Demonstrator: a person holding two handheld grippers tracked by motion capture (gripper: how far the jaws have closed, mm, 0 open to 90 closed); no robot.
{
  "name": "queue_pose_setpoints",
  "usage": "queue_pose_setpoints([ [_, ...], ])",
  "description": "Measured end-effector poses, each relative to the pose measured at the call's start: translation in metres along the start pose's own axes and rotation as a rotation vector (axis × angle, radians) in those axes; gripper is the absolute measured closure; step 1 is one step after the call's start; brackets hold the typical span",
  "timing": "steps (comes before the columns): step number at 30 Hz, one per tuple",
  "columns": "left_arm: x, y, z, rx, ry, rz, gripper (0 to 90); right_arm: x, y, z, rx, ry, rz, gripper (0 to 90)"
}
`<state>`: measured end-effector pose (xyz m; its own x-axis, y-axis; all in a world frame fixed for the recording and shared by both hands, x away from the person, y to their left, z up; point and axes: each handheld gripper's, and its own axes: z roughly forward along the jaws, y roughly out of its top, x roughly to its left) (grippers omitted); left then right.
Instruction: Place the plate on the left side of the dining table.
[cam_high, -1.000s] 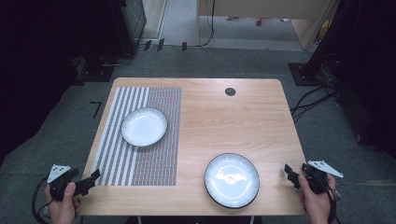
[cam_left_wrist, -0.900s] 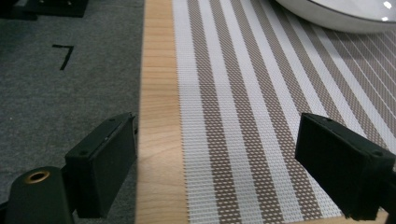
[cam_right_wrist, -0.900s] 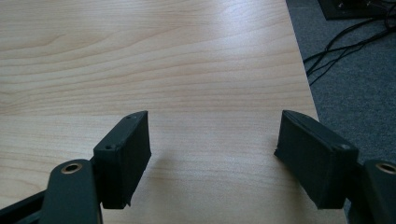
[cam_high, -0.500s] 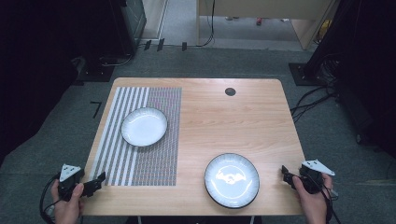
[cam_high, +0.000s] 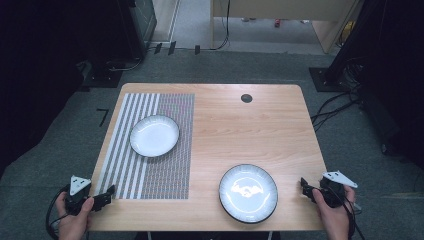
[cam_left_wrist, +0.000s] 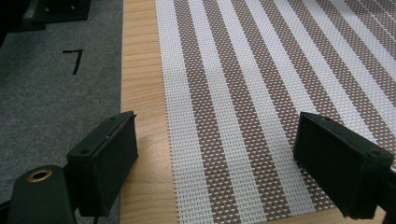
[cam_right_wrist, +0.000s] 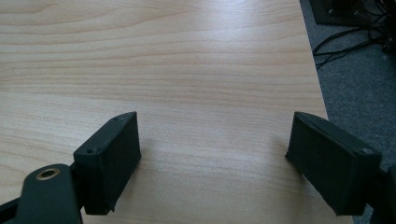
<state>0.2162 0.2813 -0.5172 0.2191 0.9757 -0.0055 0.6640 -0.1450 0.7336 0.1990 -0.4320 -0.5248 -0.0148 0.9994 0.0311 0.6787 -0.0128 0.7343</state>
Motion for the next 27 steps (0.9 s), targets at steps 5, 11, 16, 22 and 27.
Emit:
queue_pose_setpoints([
  [5, 0.0005, 0.0001, 0.0001, 0.000, -0.005, 0.007, 13.4, 0.0002, 0.0001, 0.0002, 0.001, -0.001, 0.001, 16.1],
  [11, 0.0005, 0.0001, 0.0001, 0.000, -0.005, 0.007, 13.4, 0.0003, 0.0002, 0.0003, 0.001, -0.001, 0.000, 15.8],
  [16, 0.0006, 0.0001, 0.0001, 0.000, -0.007, 0.006, 13.4, 0.0003, 0.0003, 0.0005, 0.002, -0.004, 0.001, 15.1],
  [22, 0.0007, 0.0002, 0.0002, 0.001, -0.007, 0.006, 13.4, 0.0003, 0.0003, 0.0007, 0.003, -0.006, 0.002, 14.7],
  [27, 0.0014, 0.0005, 0.0004, 0.001, -0.012, 0.010, 13.3, 0.0004, 0.0004, 0.0007, 0.003, -0.006, 0.002, 14.6],
])
